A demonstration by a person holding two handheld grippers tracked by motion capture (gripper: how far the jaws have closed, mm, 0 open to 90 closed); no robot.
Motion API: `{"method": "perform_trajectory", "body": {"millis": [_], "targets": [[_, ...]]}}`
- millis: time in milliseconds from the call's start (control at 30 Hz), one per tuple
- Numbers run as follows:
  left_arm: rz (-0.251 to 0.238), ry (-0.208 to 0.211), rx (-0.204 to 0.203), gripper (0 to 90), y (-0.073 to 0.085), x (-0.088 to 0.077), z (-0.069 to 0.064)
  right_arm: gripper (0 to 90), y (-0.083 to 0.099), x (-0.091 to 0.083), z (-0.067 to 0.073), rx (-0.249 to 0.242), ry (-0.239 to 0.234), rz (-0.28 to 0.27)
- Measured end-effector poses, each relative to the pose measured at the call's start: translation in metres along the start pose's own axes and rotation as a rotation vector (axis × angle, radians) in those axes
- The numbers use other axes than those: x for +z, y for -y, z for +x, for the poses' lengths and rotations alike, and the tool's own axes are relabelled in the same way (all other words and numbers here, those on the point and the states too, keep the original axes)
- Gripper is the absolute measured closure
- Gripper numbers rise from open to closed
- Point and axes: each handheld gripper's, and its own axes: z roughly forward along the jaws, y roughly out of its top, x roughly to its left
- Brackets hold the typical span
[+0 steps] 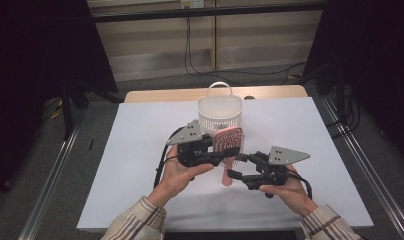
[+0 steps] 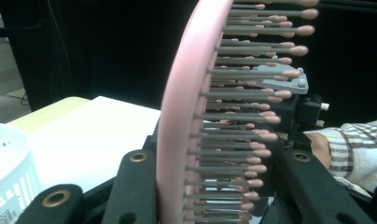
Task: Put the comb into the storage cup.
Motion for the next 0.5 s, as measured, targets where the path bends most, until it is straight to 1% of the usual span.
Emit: {"method": "perform_trajectory", "body": {"millis": [100,133,167,233,333,400,433,500], "targets": [[-0.007,-0.013,-0.005,63.3,-0.001,-0.003,0.001,34.3,-0.001,-0.001,-0.001,-0.008,0.02,0.0],[-0.005,-0.012,-0.009,63.3,-0.001,-0.003,0.002,32.5,-0.001,-0.002,-0.001,-0.012,0.032,0.004],[-0.014,-0.014,-0.012,63.2,-0.001,-0.004,0.002,31.1,-0.001,-0.003,-0.002,-0.013,0.038,0.004],[-0.009,-0.025,-0.007,63.3,-0.002,-0.006,0.003,28.3,-0.001,-0.004,-0.003,-0.012,0.058,0.004],[-0.016,-0.034,-0.012,63.3,-0.003,-0.008,0.004,26.0,-0.001,-0.006,-0.004,-0.019,0.081,-0.002],[-0.026,-0.045,-0.012,63.3,-0.004,-0.011,0.005,24.8,-0.001,-0.007,-0.005,-0.017,0.094,-0.004],[-0.029,-0.065,-0.015,63.3,-0.005,-0.012,0.005,24.4,-0.001,-0.008,-0.005,-0.019,0.1,-0.007],[-0.049,-0.066,-0.03,63.3,-0.005,-0.014,0.007,21.8,-0.002,-0.01,-0.005,-0.031,0.122,-0.002]]}}
